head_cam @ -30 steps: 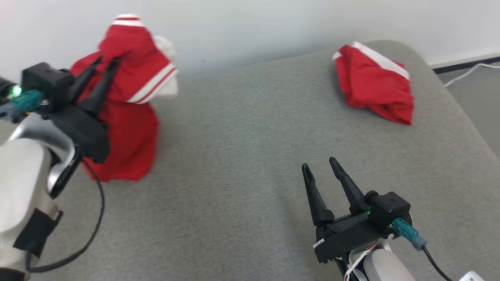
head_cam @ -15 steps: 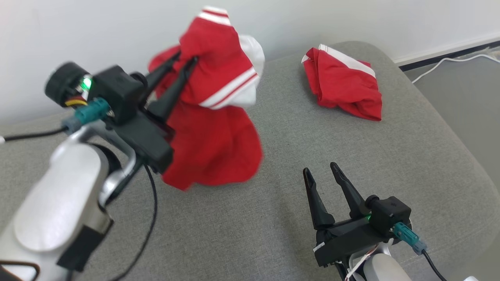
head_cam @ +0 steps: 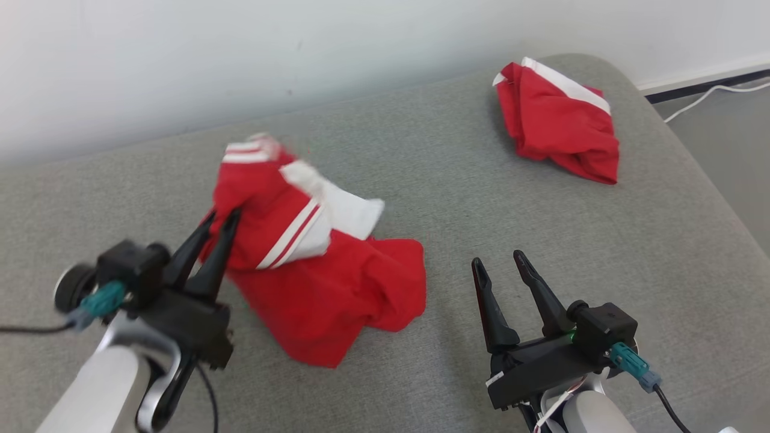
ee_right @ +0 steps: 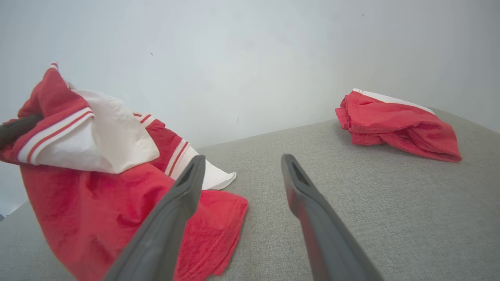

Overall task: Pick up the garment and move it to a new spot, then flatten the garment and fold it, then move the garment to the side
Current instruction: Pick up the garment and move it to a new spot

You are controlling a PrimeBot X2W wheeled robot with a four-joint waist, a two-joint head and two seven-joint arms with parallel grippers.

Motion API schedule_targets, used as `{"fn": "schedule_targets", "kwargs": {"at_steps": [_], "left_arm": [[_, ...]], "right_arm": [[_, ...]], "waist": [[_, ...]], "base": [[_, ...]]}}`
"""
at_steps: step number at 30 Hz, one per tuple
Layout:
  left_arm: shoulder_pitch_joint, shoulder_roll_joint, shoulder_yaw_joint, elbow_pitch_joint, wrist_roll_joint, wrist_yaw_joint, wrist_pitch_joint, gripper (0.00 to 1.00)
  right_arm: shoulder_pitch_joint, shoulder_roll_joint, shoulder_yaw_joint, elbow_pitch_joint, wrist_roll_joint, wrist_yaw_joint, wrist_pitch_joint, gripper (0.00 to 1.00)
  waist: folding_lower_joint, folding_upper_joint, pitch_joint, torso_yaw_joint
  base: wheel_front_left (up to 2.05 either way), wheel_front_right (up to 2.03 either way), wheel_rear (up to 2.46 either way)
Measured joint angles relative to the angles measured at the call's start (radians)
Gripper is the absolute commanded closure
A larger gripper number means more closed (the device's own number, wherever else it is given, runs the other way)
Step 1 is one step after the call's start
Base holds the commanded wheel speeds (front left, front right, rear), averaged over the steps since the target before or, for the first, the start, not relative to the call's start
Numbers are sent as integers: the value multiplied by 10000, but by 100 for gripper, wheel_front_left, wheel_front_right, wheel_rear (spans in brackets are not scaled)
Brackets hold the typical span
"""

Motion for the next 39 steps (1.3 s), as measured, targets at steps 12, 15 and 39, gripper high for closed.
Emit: {"fn": "schedule_targets", "kwargs": {"at_steps": [12, 15, 39], "left_arm": [[2443, -113, 721, 416, -667, 763, -1511, 100], [2953, -368, 815, 725, -876, 819, -1829, 100], [3452, -1327, 2353, 483, 600, 522, -2268, 0]], "right_arm": [[-4, 6, -52, 238, -29, 0, -2, 0], [8, 2, -69, 290, -29, 0, -2, 0], [66, -81, -180, 337, -59, 0, -2, 0]], "waist": [[0, 0, 35, 689], [-1, 0, -25, 804], [-1, 1, 23, 1499]], "base": [[0, 0, 0], [0, 0, 0], [0, 0, 0]]}}
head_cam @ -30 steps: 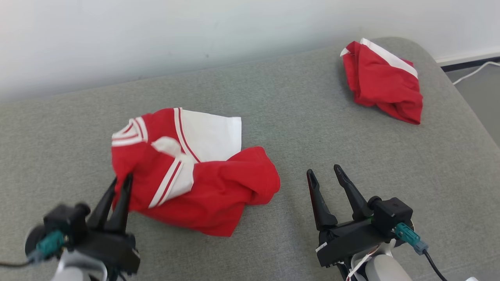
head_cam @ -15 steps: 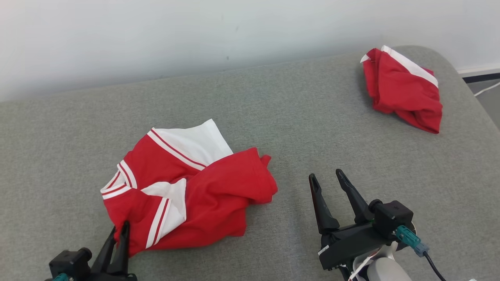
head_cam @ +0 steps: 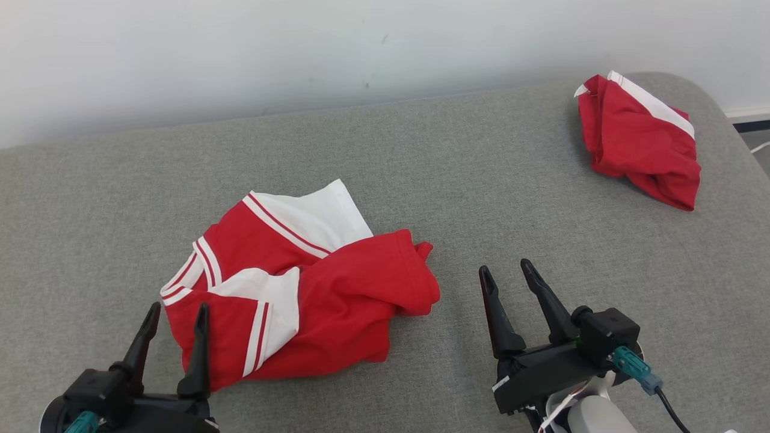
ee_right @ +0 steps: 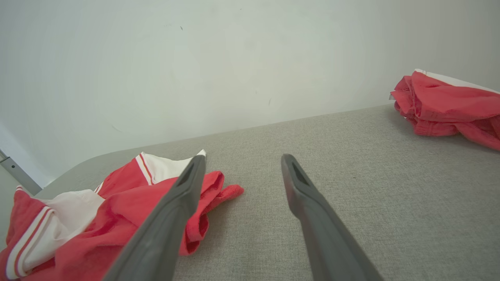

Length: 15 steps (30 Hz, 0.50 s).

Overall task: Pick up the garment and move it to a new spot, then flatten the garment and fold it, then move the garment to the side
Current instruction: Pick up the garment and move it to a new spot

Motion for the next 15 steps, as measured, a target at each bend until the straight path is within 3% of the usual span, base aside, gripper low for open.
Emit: {"fn": "schedule_targets", "kwargs": {"at_steps": [8, 15], "left_arm": [[-184, -6, -437, -385, 468, -119, 23, 0], [-774, -90, -968, 79, 708, -366, 198, 0]], "right_arm": [[-28, 15, 79, 36, 35, 0, 0, 0], [-32, 17, 98, 58, 59, 0, 0, 0]], "waist": [[0, 0, -21, -113], [0, 0, -50, -341]], "base": [[0, 0, 0], [0, 0, 0]]}}
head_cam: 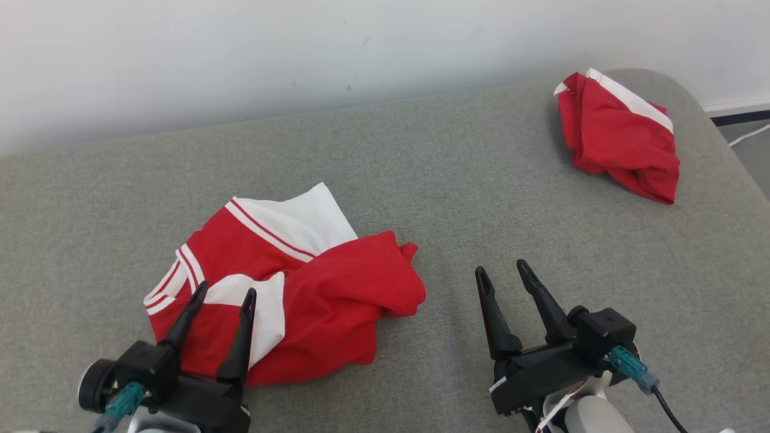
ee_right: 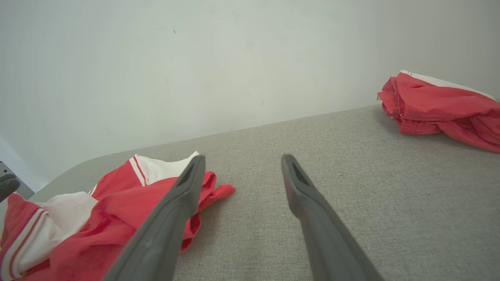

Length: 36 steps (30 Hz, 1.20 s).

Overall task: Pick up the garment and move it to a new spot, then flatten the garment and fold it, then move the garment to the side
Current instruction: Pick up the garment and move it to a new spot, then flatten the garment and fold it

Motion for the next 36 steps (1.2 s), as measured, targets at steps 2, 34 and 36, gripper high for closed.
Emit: {"fn": "schedule_targets", "kwargs": {"at_steps": [2, 34, 36], "left_arm": [[-177, 13, -36, 301, 4, -65, 86, 0], [1175, 715, 1649, -1072, -483, 993, -148, 0], [1362, 568, 1766, -1302, -460, 1076, -180, 0]], "right_arm": [[-1, 2, 4, 10, 0, 0, 0, 0], [191, -50, -73, 274, 73, 0, 0, 0], [196, -86, -52, 322, 79, 0, 0, 0]], "waist": [[0, 0, -7, -49], [0, 0, -338, 560], [-1, 0, -338, 670]], "base": [[0, 0, 0], [0, 0, 0], [0, 0, 0]]}}
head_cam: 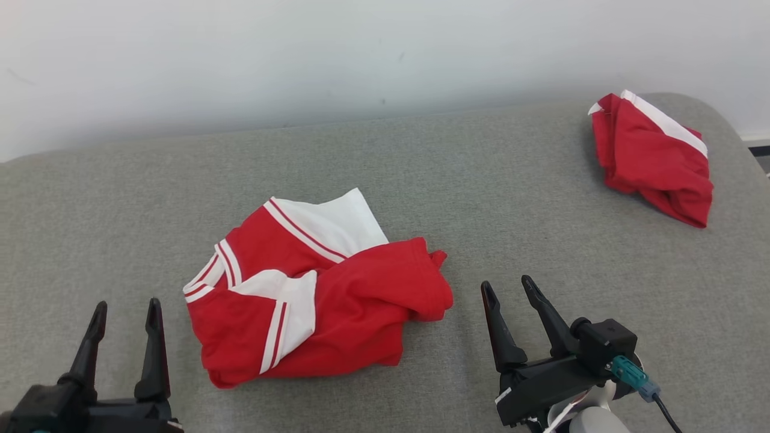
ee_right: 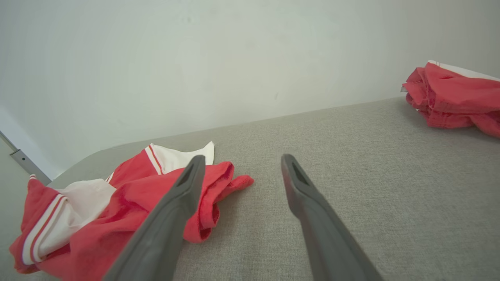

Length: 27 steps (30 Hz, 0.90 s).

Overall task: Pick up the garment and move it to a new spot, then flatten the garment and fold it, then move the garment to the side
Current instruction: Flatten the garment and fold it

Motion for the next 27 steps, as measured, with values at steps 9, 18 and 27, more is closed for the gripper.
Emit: {"fn": "schedule_targets", "kwargs": {"at_steps": [9, 18, 27], "left_arm": [[992, -884, 861, -779, 336, 6, -40, 0], [1387, -1519, 1488, -627, 617, -466, -42, 0], [1265, -2115, 1858, -299, 1032, -1051, -42, 0]], "right_arm": [[8, -190, 138, 320, 217, 0, 0, 0], [-107, -437, 821, 1095, 936, 0, 102, 0], [-1470, -913, 1643, 2197, 2084, 0, 1248, 0]], "waist": [[0, 0, -108, 509], [0, 0, -322, 916], [0, 0, -296, 1171]], "base": [[0, 0, 0], [0, 0, 0], [0, 0, 0]]}}
